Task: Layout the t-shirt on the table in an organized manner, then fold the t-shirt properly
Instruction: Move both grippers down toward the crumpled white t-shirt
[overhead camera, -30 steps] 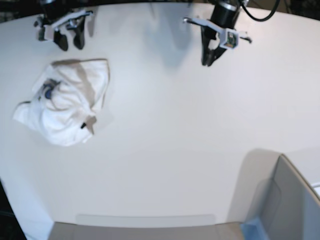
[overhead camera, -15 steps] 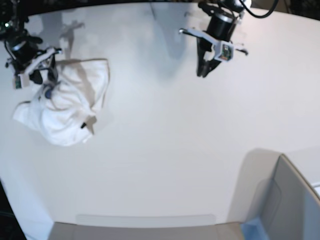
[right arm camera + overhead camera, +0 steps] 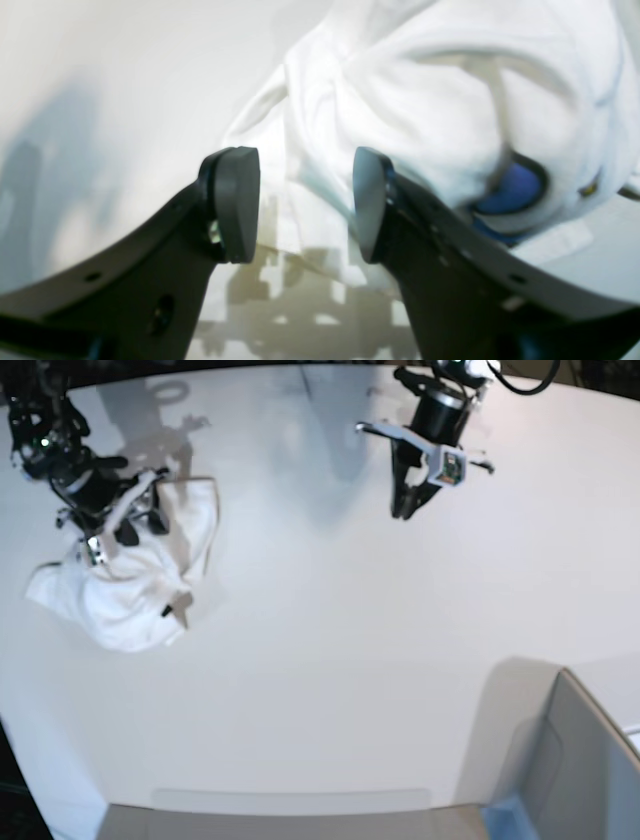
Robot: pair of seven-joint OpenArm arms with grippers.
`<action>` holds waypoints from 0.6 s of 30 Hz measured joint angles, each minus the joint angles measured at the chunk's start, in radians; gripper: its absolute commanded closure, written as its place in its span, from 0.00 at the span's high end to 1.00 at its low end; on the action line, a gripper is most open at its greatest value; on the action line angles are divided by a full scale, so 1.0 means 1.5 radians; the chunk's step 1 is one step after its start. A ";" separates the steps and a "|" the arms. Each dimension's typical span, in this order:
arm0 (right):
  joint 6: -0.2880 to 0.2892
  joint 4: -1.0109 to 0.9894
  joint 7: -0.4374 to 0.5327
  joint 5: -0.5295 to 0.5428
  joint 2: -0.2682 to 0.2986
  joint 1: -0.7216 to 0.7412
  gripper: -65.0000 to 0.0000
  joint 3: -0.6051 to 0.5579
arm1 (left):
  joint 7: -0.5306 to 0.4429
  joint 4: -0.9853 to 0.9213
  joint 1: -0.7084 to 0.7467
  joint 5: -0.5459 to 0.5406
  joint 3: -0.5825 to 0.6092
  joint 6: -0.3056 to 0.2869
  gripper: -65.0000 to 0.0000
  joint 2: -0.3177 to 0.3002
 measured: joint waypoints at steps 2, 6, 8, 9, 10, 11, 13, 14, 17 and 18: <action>0.002 0.000 0.000 -0.028 -0.014 0.001 0.46 -0.006 | 0.002 0.000 -0.002 0.000 0.002 -0.001 0.12 0.000; 0.001 0.000 0.001 -0.045 -0.060 -0.004 0.46 0.046 | 0.010 0.000 -0.071 -0.005 0.040 0.007 0.12 -0.004; 0.004 0.000 0.006 -0.039 -0.088 -0.023 0.46 0.105 | 0.002 0.000 -0.120 -0.004 0.104 0.004 0.12 -0.007; 0.005 0.000 0.000 -0.040 -0.101 -0.029 0.46 0.133 | 0.019 0.000 -0.141 -0.003 0.141 0.008 0.12 -0.007; 0.003 0.000 0.002 -0.050 -0.112 -0.035 0.46 0.161 | 0.054 0.000 -0.167 -0.002 0.185 0.007 0.12 -0.003; 0.003 0.000 0.001 -0.049 -0.121 -0.044 0.46 0.188 | 0.091 -0.001 -0.196 -0.002 0.229 0.003 0.12 0.005; 0.004 0.000 0.002 -0.046 -0.140 -0.064 0.46 0.234 | 0.140 -0.002 -0.236 -0.004 0.288 -0.011 0.12 0.037; 0.004 0.000 0.002 -0.048 -0.152 -0.074 0.46 0.254 | 0.141 -0.002 -0.248 -0.005 0.299 -0.011 0.12 0.050; 0.026 -0.003 -0.004 -0.049 -0.187 -0.101 0.46 0.317 | 0.142 -0.002 -0.269 -0.004 0.313 0.008 0.13 0.067; 0.040 -0.004 -0.001 -0.049 -0.201 -0.107 0.46 0.338 | 0.136 -0.008 -0.273 0.001 0.322 0.010 0.15 0.066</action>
